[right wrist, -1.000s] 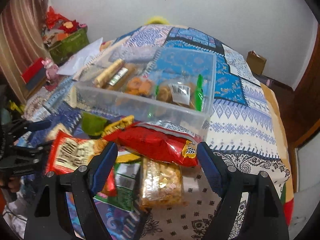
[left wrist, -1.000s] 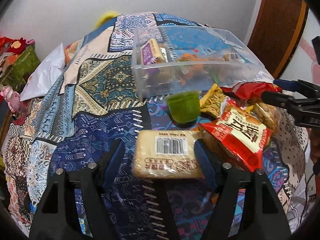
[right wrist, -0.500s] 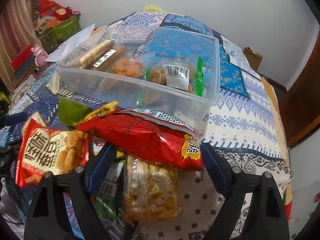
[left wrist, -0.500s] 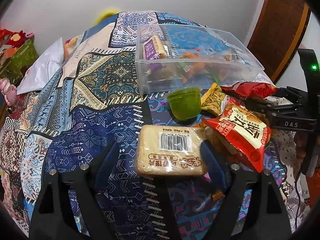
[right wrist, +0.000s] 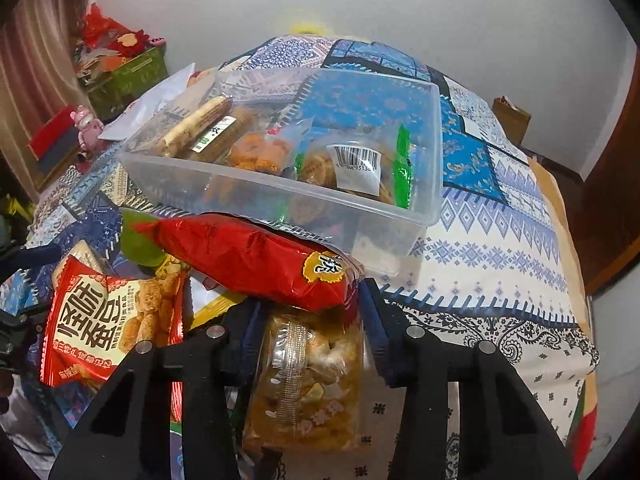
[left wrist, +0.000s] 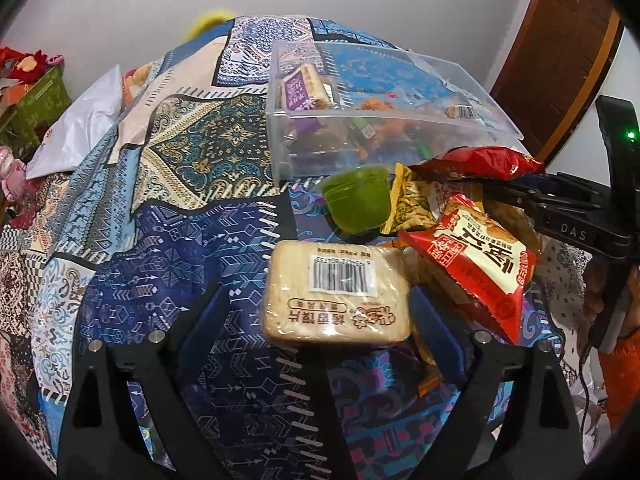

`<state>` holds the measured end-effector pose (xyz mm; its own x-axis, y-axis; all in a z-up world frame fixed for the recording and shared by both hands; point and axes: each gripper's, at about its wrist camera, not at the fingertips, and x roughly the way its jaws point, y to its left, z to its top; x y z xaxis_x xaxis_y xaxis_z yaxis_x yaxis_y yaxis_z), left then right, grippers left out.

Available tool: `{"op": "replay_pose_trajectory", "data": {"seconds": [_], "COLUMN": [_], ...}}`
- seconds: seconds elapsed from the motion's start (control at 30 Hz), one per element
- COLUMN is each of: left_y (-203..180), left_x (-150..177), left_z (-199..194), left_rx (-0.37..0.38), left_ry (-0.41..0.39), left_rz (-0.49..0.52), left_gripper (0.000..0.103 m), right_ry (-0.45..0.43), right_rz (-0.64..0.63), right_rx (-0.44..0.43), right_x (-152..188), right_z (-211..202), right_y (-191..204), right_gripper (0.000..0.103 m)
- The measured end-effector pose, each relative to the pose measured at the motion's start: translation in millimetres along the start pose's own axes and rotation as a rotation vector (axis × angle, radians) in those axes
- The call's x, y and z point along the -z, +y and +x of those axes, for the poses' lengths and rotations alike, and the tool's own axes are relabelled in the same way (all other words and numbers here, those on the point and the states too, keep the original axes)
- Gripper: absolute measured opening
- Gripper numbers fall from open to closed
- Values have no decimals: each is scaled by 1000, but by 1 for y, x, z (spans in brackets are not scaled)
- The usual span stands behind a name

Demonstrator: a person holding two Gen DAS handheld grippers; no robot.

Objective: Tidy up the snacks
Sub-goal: 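Grasp the square bread cake with the left gripper while the right grasps the nut brittle bag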

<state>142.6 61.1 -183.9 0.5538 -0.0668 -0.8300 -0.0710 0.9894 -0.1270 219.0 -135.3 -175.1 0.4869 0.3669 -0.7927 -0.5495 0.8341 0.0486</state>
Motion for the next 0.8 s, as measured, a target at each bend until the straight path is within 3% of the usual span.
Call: {"op": "replay_pose_trajectory", "data": {"seconds": [0.23, 0.3, 0.57, 0.63, 0.8], "left_y": [-4, -3, 2, 6, 13], "left_x": [0, 0, 2, 1, 3], "left_z": [24, 25, 16, 12, -1], "left_rx": [-15, -5, -55, -59, -74], "left_ry": [56, 42, -19, -29, -56], "left_rz": [2, -12, -16, -28, -45], "left_gripper": [92, 82, 81, 81, 81], "right_ry": [-30, -39, -36, -34, -31], "right_rz": [10, 19, 9, -4, -1], "right_rx": [-28, -42, -85, -68, -44], "right_x": [2, 1, 7, 7, 3], "right_z": [-14, -18, -30, -32, -33], "right_y": [1, 0, 3, 5, 7], "right_gripper": [39, 39, 39, 41, 59]}}
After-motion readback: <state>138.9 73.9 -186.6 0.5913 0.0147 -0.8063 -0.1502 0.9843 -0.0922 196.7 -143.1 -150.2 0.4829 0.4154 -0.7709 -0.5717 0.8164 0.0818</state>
